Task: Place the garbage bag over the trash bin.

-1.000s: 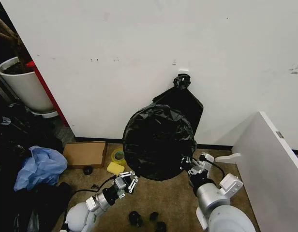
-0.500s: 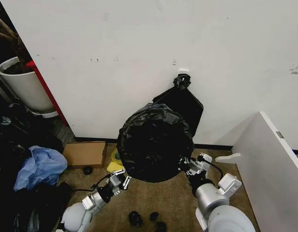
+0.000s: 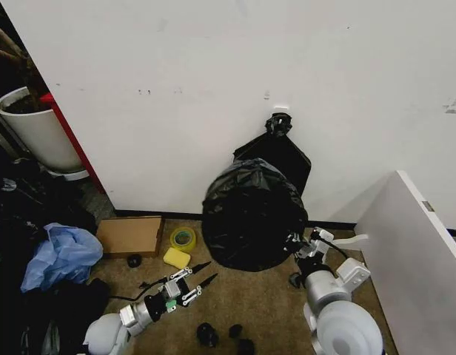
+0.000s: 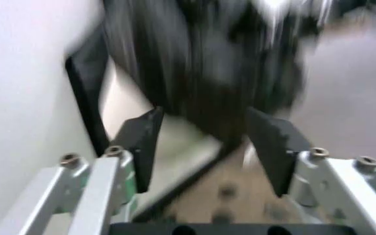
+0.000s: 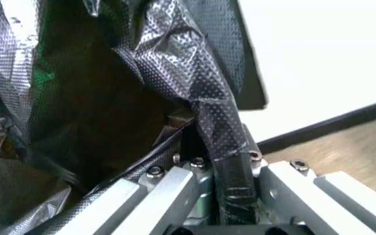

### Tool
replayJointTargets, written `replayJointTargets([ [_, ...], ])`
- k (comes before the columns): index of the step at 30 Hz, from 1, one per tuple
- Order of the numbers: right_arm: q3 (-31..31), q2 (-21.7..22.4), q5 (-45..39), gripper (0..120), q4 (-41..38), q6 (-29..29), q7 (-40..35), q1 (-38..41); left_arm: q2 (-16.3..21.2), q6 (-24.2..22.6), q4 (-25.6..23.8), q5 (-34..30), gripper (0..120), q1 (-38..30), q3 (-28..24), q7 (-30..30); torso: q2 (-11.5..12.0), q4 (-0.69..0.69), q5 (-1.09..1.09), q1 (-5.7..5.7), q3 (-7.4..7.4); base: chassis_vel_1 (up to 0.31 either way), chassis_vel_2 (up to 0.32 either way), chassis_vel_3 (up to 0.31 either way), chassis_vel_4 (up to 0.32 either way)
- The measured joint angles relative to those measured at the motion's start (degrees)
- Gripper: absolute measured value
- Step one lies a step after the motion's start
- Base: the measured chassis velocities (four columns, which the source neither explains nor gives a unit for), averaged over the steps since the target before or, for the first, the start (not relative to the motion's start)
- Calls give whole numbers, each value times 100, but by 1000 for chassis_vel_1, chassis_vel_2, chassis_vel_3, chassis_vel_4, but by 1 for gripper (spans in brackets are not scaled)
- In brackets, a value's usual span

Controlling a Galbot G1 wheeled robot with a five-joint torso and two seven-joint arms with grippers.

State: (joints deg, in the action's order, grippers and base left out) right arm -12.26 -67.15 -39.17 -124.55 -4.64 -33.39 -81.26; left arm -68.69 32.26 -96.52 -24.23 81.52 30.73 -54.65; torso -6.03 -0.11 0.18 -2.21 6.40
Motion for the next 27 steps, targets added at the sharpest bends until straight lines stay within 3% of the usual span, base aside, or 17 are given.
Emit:
replayJointTargets([
  [3, 8, -44, 541, 0, 144, 1, -157, -46, 204, -110, -554, -457, 65, 206, -123, -1, 0, 3, -5, 0, 0, 0, 0, 0, 0],
  [4, 23, -74, 942, 0, 216, -10, -303, -91, 384, -212, -943, -592, 68, 358, -197, 121, 0, -4, -4, 0, -1, 0, 0, 0, 0],
  [7, 172, -111, 1667, 0, 339, -72, -599, -95, 739, -331, -1577, -526, 56, 759, -356, 811, 0, -2, -2, 0, 0, 0, 0, 0, 0],
  [11, 563, -128, 2186, 0, 273, -288, -1014, -110, 1016, -652, -2108, 661, 39, 1009, -886, 2904, 0, 2, -2, 0, -1, 0, 0, 0, 0],
  [12, 563, -128, 2186, 0, 273, -288, -1014, -110, 1016, -652, -2108, 661, 39, 1009, -886, 2904, 0, 2, -2, 0, -1, 0, 0, 0, 0],
  [15, 820, -86, 2240, 0, 122, -470, -1241, -164, 1074, -1131, -2223, 1487, 26, 865, -1737, 4502, 0, -1, -3, 1, -1, 0, 0, 0, 0],
  [17, 939, -51, 2242, 0, 77, -561, -1350, -168, 1161, -1499, -2237, 1614, 18, 691, -2184, 5004, 0, 0, -5, 1, -1, 0, 0, 0, 0],
  [23, 1173, 38, 2196, 0, 1, -791, -1491, -145, 1543, -2069, -2274, 1558, 0, 294, -2531, 5294, 0, -1, -4, 0, 0, 0, 0, 0, 0],
  [27, 1316, 27, 2170, 0, 1, -842, -1504, -129, 2044, -2802, -2515, 1067, 0, -190, -2979, 5713, 0, 0, -3, 0, 0, 0, 0, 0, 0],
])
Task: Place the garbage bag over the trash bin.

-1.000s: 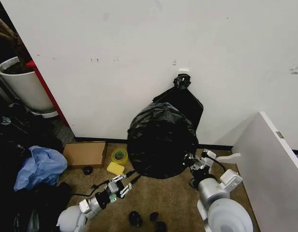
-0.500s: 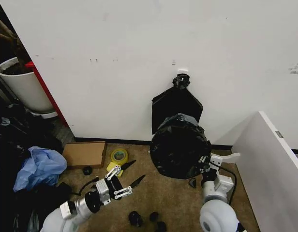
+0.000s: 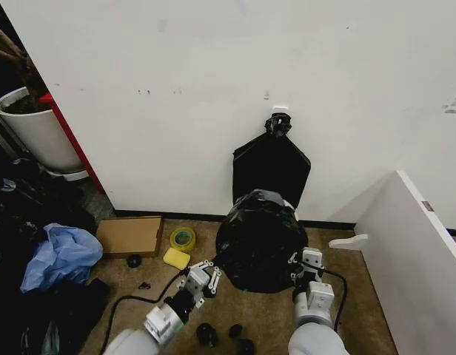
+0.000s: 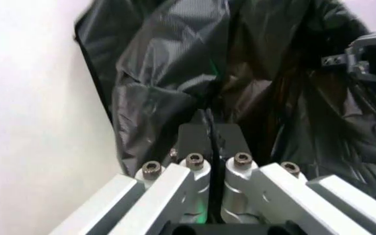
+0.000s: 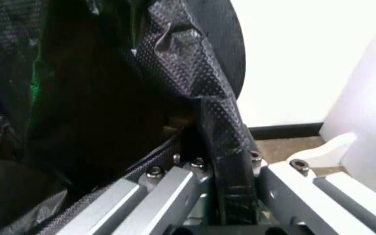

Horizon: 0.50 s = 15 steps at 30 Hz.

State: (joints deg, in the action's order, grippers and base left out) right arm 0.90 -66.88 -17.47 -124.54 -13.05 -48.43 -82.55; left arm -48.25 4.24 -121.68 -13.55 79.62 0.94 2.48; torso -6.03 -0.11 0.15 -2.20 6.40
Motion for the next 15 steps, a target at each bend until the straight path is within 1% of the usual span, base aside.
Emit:
replayJointTargets([
  [3, 75, -44, -11, 0, 35, -13, -27, 32, 240, -435, -142, -417, 0, -534, -533, 353, 0, -1, 0, 0, 0, 0, 0, 0, 0],
  [4, 93, -49, -11, 0, 36, -17, -36, 35, 258, -498, -148, -458, 0, -680, -656, 429, 0, 0, 0, 0, 0, 0, 0, 0, 0],
  [5, 93, -49, -11, 0, 36, -17, -36, 35, 258, -498, -148, -458, 0, -680, -656, 429, 0, 0, 0, 0, 0, 0, 0, 0, 0],
  [7, 166, -58, -25, 0, 14, -64, -74, 37, 256, -741, -163, -558, 0, -1073, -1028, 745, 0, 0, 0, 0, 0, 0, 0, 0, 0],
  [8, 202, -59, -69, 0, -22, -106, -98, 37, 222, -992, -190, -682, 0, -1371, -1325, 1024, 0, -1, 0, 0, 0, 0, 0, 0, 0],
  [10, 224, -47, -159, 0, -54, -159, -117, 49, 159, -1310, -197, -837, 0, -1777, -1753, 1397, 0, -1, 1, 0, 0, 0, 0, 0, 0],
  [12, 210, 7, -249, 0, -40, -192, -113, 115, 2, -1670, -110, -1011, 0, -2281, -2270, 1736, 0, -2, 0, 0, 0, 0, 0, 0, 0],
  [13, 210, 7, -249, 0, -40, -192, -113, 115, 2, -1670, -110, -1011, 0, -2281, -2270, 1736, 0, -2, 0, 0, 0, 0, 0, 0, 0],
  [15, 173, 55, -336, 0, 17, -211, -105, 190, -163, -1865, -18, -1199, 0, -2609, -2558, 1908, 0, -1, 1, 0, 0, 0, 0, 0, 0],
])
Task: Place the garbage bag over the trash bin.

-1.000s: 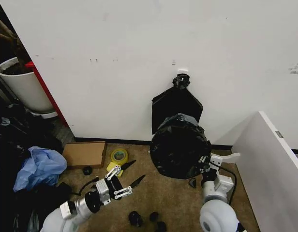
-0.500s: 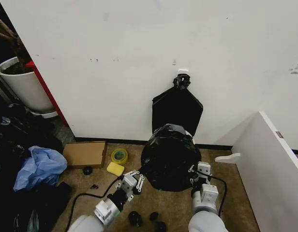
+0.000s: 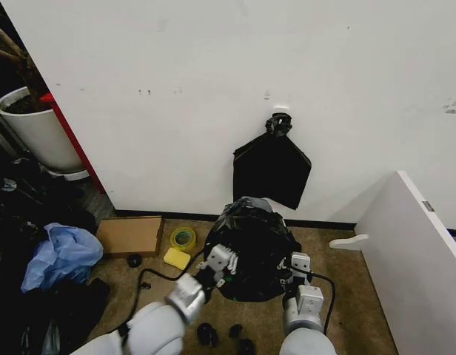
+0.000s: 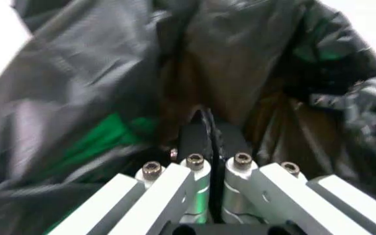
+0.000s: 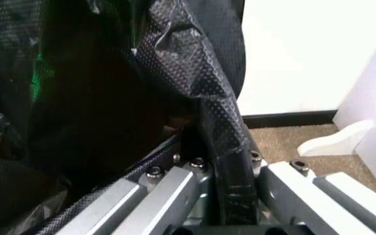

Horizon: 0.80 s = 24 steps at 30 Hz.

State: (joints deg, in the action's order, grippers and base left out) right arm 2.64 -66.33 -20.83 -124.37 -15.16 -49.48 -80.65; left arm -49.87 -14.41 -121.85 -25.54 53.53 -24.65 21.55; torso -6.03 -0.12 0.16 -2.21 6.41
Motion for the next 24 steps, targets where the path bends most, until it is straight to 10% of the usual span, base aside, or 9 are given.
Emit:
replayJointTargets([
  [10, -182, 283, -109, 0, 152, -139, 152, 181, -789, -1104, 387, -643, 0, -950, -590, 805, 0, 0, 0, 0, 0, 0, 0, 0, 0],
  [24, -259, 724, -192, 0, 364, -325, 886, 510, -1856, -1519, 1251, -667, 0, -862, -602, 1608, 0, 1, 0, 0, 0, 0, 0, 0, 0],
])
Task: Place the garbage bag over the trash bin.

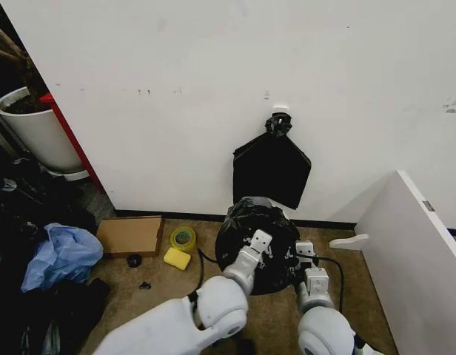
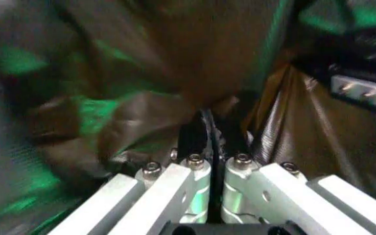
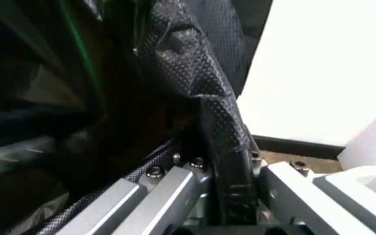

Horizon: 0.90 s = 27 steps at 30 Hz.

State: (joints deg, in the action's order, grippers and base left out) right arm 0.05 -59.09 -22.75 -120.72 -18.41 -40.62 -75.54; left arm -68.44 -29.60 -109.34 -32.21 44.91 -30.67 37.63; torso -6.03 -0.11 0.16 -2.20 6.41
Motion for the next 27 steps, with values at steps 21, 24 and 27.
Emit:
replayJointTargets([
  [21, 251, 129, 523, 0, -811, -127, 146, -374, -712, -11, 1684, 335, 0, -342, 142, 173, -1, -1, 0, 0, 0, 0, 0, 0, 0],
  [24, 292, 106, 563, 0, -826, -115, 141, -376, -730, 3, 1746, 343, 0, -381, 142, 168, -1, -1, -1, 0, 0, 0, 0, 0, 0],
  [27, 286, 78, 592, 0, -758, -75, 138, -350, -679, 6, 1620, 346, 0, -355, 129, 165, -1, 0, -1, 0, 0, 0, 0, 0, 0],
])
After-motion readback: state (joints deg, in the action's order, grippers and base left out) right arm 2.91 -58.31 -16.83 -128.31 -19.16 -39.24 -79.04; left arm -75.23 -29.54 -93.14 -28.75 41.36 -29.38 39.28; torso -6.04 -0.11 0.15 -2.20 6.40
